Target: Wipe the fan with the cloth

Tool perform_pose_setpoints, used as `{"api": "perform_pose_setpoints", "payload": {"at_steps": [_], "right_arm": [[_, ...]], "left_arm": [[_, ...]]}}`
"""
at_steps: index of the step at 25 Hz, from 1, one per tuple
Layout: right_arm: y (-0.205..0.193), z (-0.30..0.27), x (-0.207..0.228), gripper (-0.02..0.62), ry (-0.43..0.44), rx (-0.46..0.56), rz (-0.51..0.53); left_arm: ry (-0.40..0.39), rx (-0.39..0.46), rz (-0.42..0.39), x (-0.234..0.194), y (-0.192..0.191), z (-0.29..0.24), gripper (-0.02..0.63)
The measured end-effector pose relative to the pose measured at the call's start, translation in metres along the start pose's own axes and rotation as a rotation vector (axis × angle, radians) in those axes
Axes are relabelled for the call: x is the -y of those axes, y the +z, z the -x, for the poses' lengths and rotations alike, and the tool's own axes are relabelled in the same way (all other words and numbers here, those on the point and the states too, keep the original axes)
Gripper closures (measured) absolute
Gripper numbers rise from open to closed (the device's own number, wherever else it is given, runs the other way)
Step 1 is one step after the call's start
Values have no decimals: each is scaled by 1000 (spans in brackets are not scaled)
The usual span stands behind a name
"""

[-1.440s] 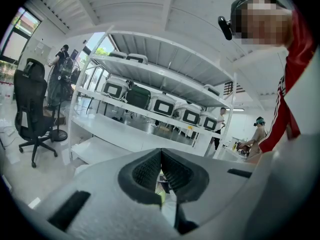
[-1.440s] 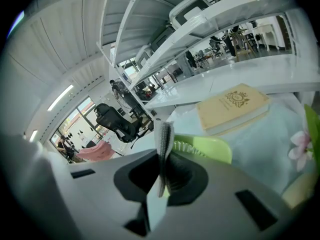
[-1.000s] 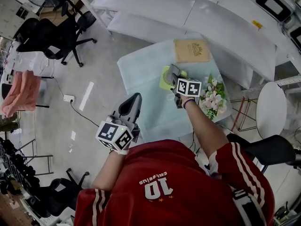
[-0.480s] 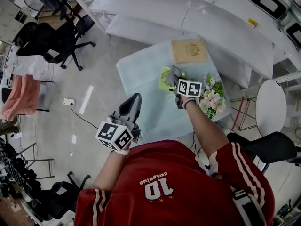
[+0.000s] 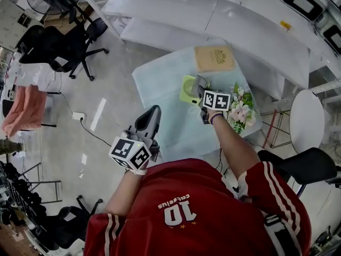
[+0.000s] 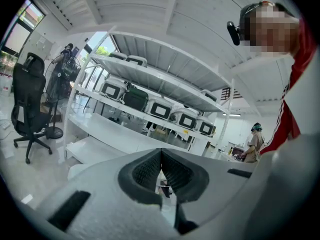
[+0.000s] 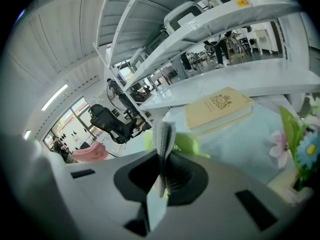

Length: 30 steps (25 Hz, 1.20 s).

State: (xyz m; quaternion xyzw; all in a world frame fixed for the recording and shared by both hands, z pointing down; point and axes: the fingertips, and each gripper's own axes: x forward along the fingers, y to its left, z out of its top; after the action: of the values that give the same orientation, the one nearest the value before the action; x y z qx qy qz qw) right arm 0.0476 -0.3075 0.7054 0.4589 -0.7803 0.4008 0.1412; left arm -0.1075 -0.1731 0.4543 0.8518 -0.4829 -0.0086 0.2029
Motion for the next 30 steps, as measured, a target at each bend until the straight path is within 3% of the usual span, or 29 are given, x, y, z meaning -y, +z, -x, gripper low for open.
{"api": "perform_pose_setpoints", "payload": {"at_steps": [30], "right_arm": [[-3,42,20,574,-122,44,-26]], "left_arm": [[-105,3,-30,29,5,-7,600]]}}
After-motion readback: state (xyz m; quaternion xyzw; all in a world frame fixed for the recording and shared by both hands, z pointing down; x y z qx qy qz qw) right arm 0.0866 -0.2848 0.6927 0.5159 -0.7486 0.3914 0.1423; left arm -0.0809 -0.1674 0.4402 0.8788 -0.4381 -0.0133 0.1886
